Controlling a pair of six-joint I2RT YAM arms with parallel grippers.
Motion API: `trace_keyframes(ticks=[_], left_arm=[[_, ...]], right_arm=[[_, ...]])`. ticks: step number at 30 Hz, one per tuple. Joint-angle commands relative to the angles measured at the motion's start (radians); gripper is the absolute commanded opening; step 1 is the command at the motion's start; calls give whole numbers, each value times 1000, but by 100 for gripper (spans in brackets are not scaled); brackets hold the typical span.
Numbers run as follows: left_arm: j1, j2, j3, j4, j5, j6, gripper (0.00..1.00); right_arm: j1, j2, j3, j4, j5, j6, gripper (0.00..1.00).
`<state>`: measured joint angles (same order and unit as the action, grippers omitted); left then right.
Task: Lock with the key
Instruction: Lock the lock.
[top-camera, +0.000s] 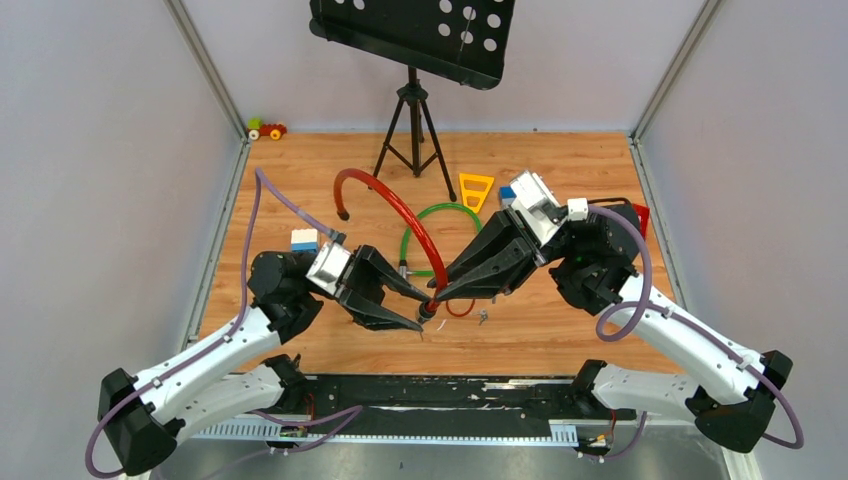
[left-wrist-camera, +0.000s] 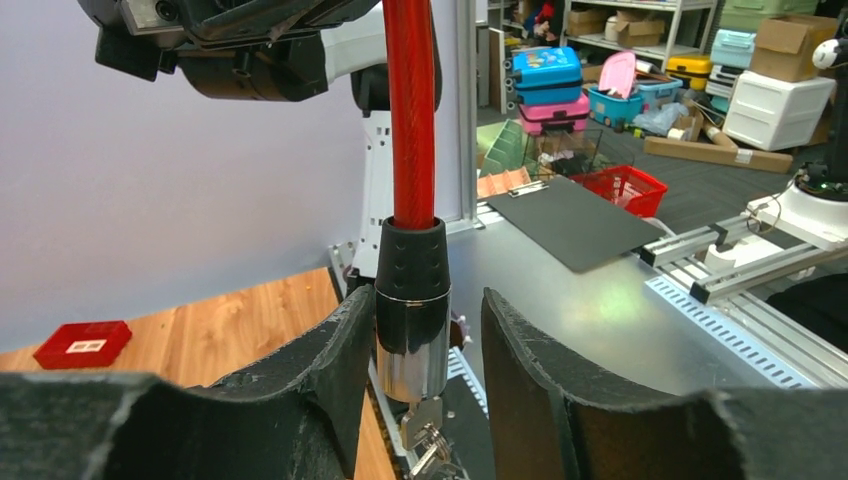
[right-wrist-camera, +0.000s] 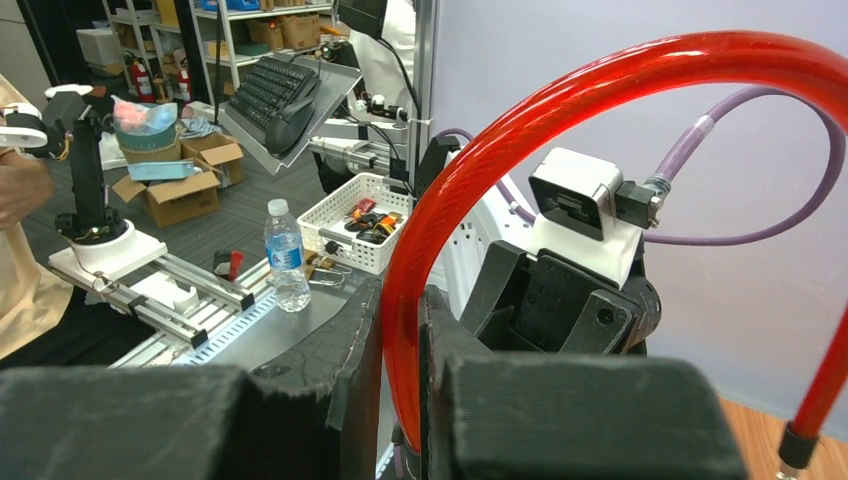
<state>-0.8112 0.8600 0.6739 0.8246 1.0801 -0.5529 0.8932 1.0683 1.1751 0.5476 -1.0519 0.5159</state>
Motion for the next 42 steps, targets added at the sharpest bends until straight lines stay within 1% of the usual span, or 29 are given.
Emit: trace_keyframes(ticks=[1, 3, 5, 7, 11, 13, 15, 16, 18, 19, 21, 22, 23, 27, 28, 30, 32, 34, 36, 37, 38, 39, 40, 41, 42], left_arm=[[-3, 13, 12, 74, 21, -54, 50], [-3, 21, 12, 85, 21, -65, 52], [-3, 25, 10, 97, 19, -71, 59], [-3, 25, 9, 103, 13, -74, 62], [-4, 41, 10, 150, 15, -110, 61], [-5, 58, 10, 186, 20, -143, 58], [-5, 73, 11, 229, 25, -182, 52], [-6, 81, 10, 251, 28, -201, 46], [-6, 92, 9, 279, 30, -227, 29], [-6, 95, 8, 280, 30, -232, 20], [-6, 92, 6, 274, 30, -231, 6], [-6, 87, 6, 254, 31, -224, 1], [-6, 81, 6, 233, 31, -212, 0], [-6, 34, 9, 81, 12, -100, 0], [-6, 18, 13, 17, 0, -51, 0], [-6, -21, 30, -155, -39, 94, 0], [-6, -59, 51, -327, -108, 218, 0], [-6, -90, 70, -458, -175, 321, 0], [-6, -105, 95, -556, -224, 392, 0], [-6, -107, 105, -588, -244, 418, 7], [-6, -106, 114, -608, -261, 434, 24], [-5, -107, 119, -616, -278, 441, 37], [-6, -107, 123, -619, -297, 448, 40], [-6, -109, 126, -618, -309, 453, 39], [-6, -110, 130, -617, -322, 457, 35]], right_arm=[[3, 0, 5, 117, -11, 2, 0], [3, 2, 4, 126, -12, 7, 0], [4, 5, 6, 134, -14, 12, 0], [5, 9, 5, 145, -16, 20, 0], [9, 21, 3, 174, -17, 37, 0], [12, 29, 0, 191, -15, 47, 0], [13, 34, -2, 198, -9, 50, 0], [13, 36, -3, 198, -7, 50, 0], [13, 34, -9, 198, 0, 45, 0], [14, 29, -15, 196, 9, 34, 0], [13, 13, -25, 159, 30, -1, 0], [13, 4, -26, 123, 43, -30, 0], [13, -7, -26, 85, 61, -60, 0], [13, -62, -31, -74, 205, -181, 0], [13, -74, -33, -109, 252, -207, 0], [13, -99, -38, -178, 355, -251, 0], [13, -119, -43, -231, 454, -282, 0], [14, -136, -57, -256, 540, -298, 0], [13, -147, -73, -257, 589, -302, 0], [15, -147, -74, -256, 594, -302, 0], [15, -144, -71, -257, 595, -300, 0], [15, -139, -67, -260, 593, -298, 0], [17, -132, -63, -263, 593, -298, 0], [19, -127, -60, -265, 595, -297, 0], [21, -125, -58, -269, 609, -298, 0]])
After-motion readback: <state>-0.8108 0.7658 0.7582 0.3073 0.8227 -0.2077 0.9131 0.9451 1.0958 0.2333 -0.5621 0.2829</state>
